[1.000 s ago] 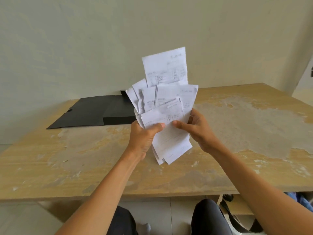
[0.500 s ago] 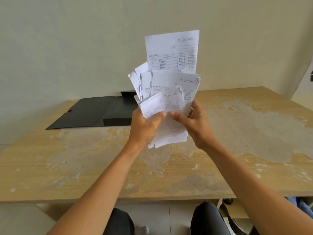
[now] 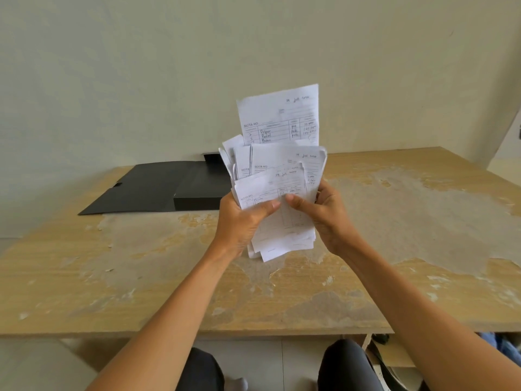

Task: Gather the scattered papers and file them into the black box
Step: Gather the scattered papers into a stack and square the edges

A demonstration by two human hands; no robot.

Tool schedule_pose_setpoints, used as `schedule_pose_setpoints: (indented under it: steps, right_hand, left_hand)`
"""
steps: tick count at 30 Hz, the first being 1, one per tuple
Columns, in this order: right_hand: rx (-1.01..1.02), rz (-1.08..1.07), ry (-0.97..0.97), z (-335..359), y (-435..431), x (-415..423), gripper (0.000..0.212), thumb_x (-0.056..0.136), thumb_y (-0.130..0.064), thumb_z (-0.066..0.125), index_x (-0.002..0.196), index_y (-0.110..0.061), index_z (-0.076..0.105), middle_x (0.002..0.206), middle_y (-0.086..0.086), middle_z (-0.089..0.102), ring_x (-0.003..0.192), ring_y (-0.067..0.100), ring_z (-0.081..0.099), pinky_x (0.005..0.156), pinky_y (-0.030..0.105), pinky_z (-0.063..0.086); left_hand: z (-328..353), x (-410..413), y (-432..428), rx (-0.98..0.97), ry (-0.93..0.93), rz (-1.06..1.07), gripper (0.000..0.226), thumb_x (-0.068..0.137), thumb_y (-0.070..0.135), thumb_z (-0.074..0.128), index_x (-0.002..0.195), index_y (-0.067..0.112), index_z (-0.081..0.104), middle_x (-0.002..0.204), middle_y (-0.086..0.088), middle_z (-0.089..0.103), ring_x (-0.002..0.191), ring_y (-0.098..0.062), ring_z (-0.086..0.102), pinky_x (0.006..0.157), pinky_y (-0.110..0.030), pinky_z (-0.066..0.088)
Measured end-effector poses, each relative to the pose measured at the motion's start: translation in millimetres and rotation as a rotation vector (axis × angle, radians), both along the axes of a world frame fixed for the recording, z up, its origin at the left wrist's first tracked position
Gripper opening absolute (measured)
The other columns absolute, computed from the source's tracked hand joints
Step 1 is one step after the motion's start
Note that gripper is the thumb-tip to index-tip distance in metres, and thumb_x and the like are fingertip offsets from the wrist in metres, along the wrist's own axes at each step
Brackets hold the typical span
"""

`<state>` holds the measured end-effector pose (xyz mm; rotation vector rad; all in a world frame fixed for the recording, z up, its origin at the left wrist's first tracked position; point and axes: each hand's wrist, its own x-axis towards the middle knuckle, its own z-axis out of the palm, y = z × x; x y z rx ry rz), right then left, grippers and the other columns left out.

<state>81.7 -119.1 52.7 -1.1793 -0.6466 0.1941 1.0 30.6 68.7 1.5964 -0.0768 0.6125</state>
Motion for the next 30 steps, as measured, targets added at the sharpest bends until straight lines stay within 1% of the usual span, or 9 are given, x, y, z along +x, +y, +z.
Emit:
schedule_pose_setpoints:
  steps: [4, 8, 11, 15, 20, 23, 25, 28, 30]
  right_hand:
    - [-0.057, 0.002, -0.016, 0.5, 0.5, 0.0, 0.049, 0.077, -0.004, 0.073, 0.122, 0.0, 0.055, 0.12, 0.02, 0.066, 0.108, 0.035, 0.065, 0.091, 0.048, 0.053]
    - [-0.082, -0.017, -0.001, -4.5, 1.0, -0.6, 0.054, 0.075, -0.009, 0.075, 0.124, -0.003, 0.054, 0.121, 0.017, 0.066, 0.11, 0.032, 0.064, 0.091, 0.046, 0.053]
    - [-0.102, -0.023, -0.018, -4.4, 0.7, -1.3, 0.053, 0.074, -0.013, 0.075, 0.123, -0.004, 0.055, 0.12, 0.016, 0.066, 0.109, 0.032, 0.064, 0.09, 0.045, 0.054]
    - [-0.11, -0.024, -0.038, -1.8, -1.8, -2.2, 0.056, 0.077, -0.009, 0.076, 0.127, -0.008, 0.052, 0.12, 0.013, 0.066, 0.108, 0.029, 0.066, 0.088, 0.042, 0.055]
    - [-0.128, -0.023, -0.075, -1.4, -2.6, -4.3, 0.054, 0.077, -0.01, 0.075, 0.125, -0.01, 0.053, 0.119, 0.012, 0.067, 0.105, 0.026, 0.067, 0.084, 0.038, 0.056]
    - [-0.177, -0.076, -0.106, -1.8, -2.9, -5.3, 0.047, 0.075, -0.016, 0.077, 0.119, -0.011, 0.059, 0.112, 0.007, 0.07, 0.099, 0.022, 0.069, 0.078, 0.033, 0.056]
    - [-0.204, -0.109, -0.135, -2.2, -4.1, -5.3, 0.049, 0.074, -0.023, 0.077, 0.118, -0.014, 0.059, 0.109, 0.001, 0.071, 0.096, 0.016, 0.07, 0.074, 0.029, 0.056]
    - [-0.221, -0.111, -0.134, -3.6, -5.9, -4.6, 0.054, 0.074, -0.025, 0.077, 0.121, -0.017, 0.053, 0.11, 0.002, 0.07, 0.096, 0.016, 0.07, 0.076, 0.033, 0.058]
    - [-0.251, -0.112, -0.167, -6.3, -7.0, -3.2, 0.049, 0.075, -0.025, 0.077, 0.119, -0.016, 0.058, 0.111, 0.002, 0.071, 0.097, 0.018, 0.07, 0.08, 0.039, 0.058]
  left_hand:
    - [-1.7, 0.7, 2.1, -0.028, 0.002, 0.01, 0.044, 0.071, 0.004, 0.081, 0.113, 0.01, 0.068, 0.106, -0.003, 0.074, 0.098, -0.015, 0.07, 0.074, -0.028, 0.058]
    - [-3.2, 0.2, 0.1, -0.046, 0.006, 0.012, 0.033, 0.072, 0.0, 0.079, 0.101, 0.014, 0.072, 0.096, 0.002, 0.077, 0.092, -0.012, 0.072, 0.07, -0.023, 0.057]
    - [-2.5, 0.2, -0.8, -0.063, 0.001, 0.01, 0.031, 0.073, -0.002, 0.078, 0.099, 0.014, 0.072, 0.091, 0.004, 0.077, 0.089, -0.011, 0.073, 0.067, -0.02, 0.056]
    - [0.7, 1.5, 0.0, -0.047, -0.001, -0.008, 0.032, 0.075, 0.0, 0.077, 0.098, 0.022, 0.07, 0.093, 0.007, 0.076, 0.09, -0.01, 0.072, 0.068, -0.022, 0.056]
    - [3.8, 3.4, 0.4, -0.046, -0.016, -0.015, 0.032, 0.076, -0.002, 0.075, 0.101, 0.018, 0.07, 0.096, 0.004, 0.076, 0.094, -0.013, 0.071, 0.071, -0.024, 0.056]
    - [4.3, 4.2, 0.0, -0.032, -0.021, -0.024, 0.034, 0.076, -0.002, 0.074, 0.103, 0.018, 0.069, 0.097, 0.004, 0.075, 0.095, -0.013, 0.071, 0.071, -0.024, 0.056]
    - [4.2, 4.5, 0.0, -0.03, -0.02, -0.023, 0.033, 0.077, -0.001, 0.074, 0.104, 0.017, 0.069, 0.098, 0.004, 0.075, 0.095, -0.013, 0.071, 0.071, -0.024, 0.056]
    - [4.1, 5.4, 0.4, -0.025, -0.015, -0.019, 0.035, 0.076, 0.001, 0.076, 0.108, 0.011, 0.068, 0.103, -0.002, 0.074, 0.097, -0.017, 0.071, 0.074, -0.028, 0.057]
    - [4.9, 6.1, 0.0, -0.026, -0.007, -0.025, 0.034, 0.075, 0.004, 0.078, 0.106, 0.014, 0.069, 0.101, 0.0, 0.075, 0.095, -0.017, 0.072, 0.074, -0.029, 0.058]
